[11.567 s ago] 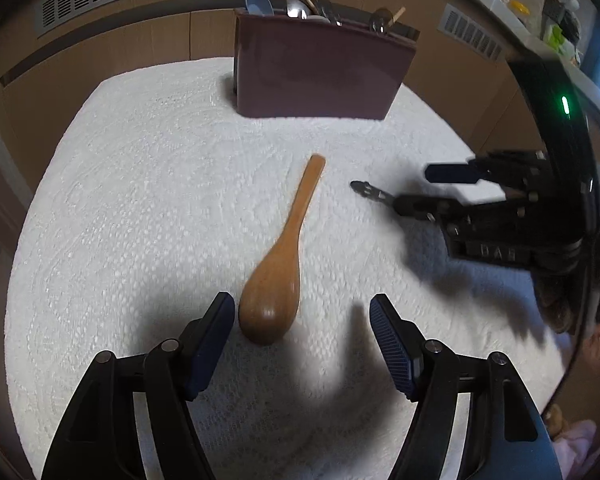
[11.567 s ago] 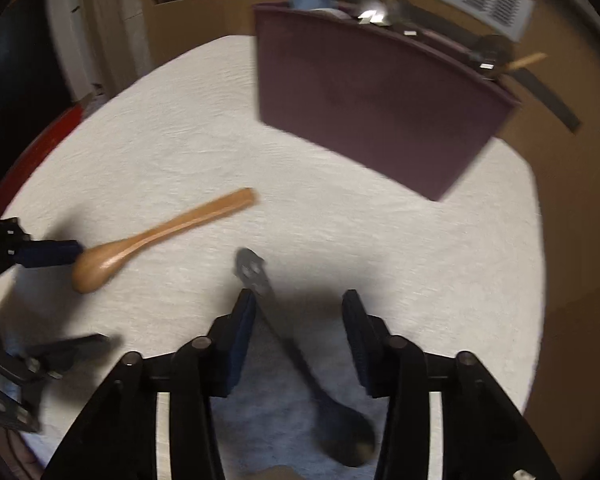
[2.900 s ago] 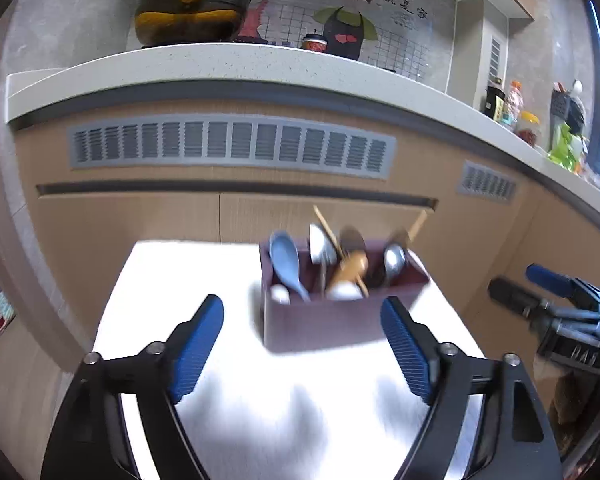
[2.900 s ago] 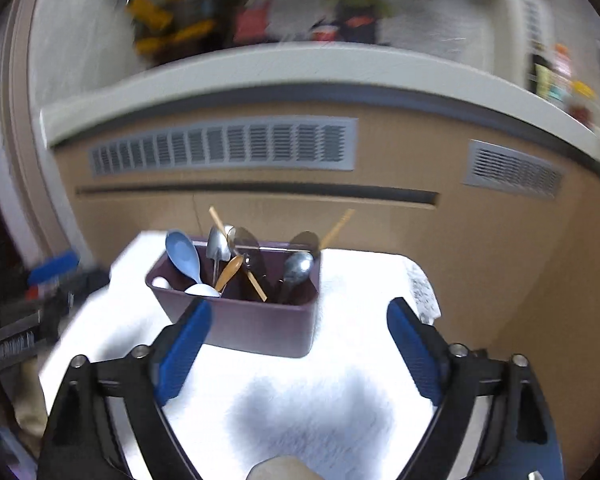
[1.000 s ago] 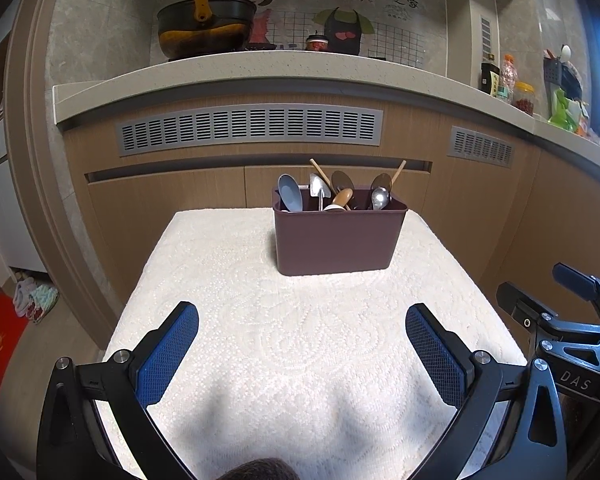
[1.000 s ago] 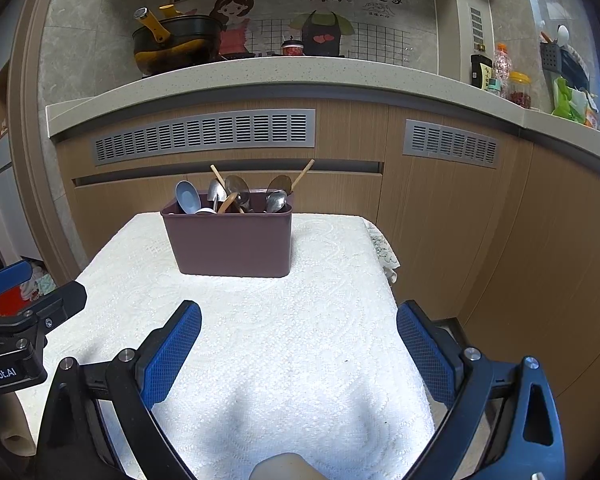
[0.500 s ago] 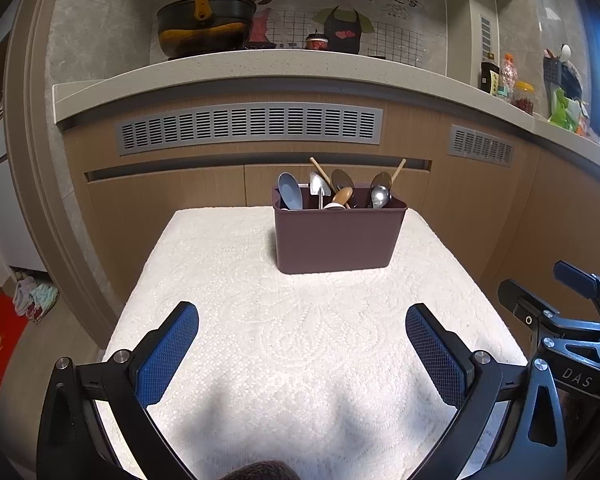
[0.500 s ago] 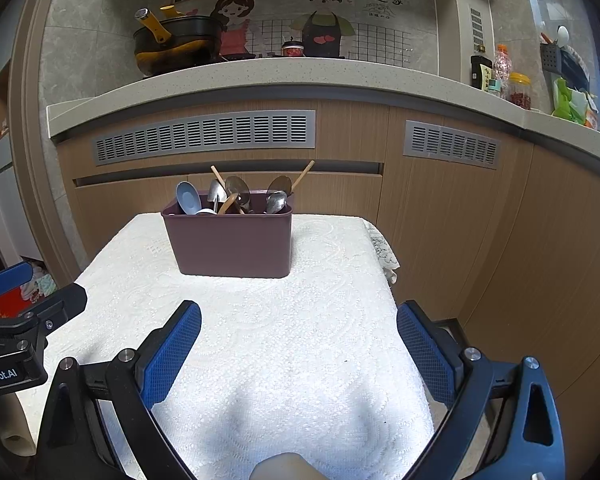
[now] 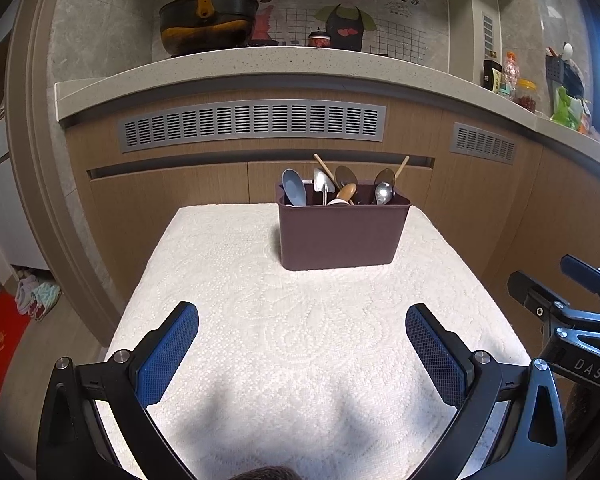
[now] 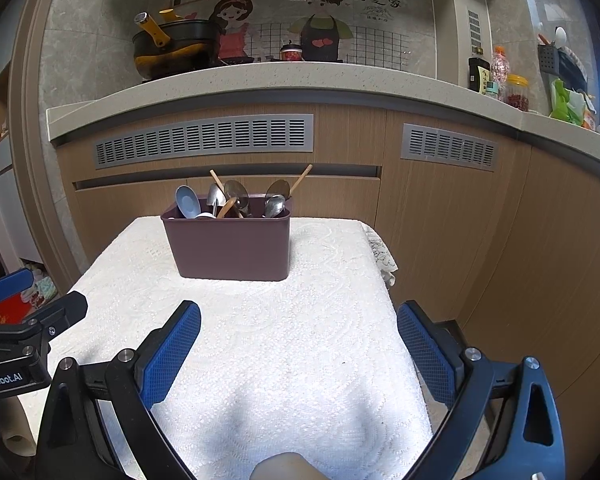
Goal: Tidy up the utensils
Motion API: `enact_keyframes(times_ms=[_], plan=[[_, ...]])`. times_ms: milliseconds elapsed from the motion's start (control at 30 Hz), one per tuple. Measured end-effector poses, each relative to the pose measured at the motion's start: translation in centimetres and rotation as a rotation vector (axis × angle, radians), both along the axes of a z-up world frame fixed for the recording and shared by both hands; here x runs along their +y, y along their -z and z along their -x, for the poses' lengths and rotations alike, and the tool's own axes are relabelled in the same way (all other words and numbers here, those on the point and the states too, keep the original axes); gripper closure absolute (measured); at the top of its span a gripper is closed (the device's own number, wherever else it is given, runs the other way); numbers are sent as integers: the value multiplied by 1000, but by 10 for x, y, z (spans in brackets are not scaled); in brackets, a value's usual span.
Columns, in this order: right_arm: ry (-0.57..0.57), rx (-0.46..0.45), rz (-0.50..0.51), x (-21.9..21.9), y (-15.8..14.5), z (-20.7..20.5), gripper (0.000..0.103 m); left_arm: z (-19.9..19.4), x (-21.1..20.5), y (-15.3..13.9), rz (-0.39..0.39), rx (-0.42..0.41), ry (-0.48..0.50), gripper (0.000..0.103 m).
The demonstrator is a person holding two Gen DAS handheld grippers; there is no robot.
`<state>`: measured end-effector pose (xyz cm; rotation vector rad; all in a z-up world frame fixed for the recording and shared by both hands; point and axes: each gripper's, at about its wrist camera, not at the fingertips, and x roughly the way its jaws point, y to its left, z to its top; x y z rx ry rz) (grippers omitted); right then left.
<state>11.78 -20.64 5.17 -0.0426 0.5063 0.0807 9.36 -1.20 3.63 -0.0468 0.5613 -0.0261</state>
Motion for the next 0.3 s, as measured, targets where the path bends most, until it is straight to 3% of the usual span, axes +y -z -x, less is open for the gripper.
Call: enact_keyframes(times_ms=[300], plan=[[-7,-4,4,-1,-1,1,5,-1,9,0,2,-7,-32,0]])
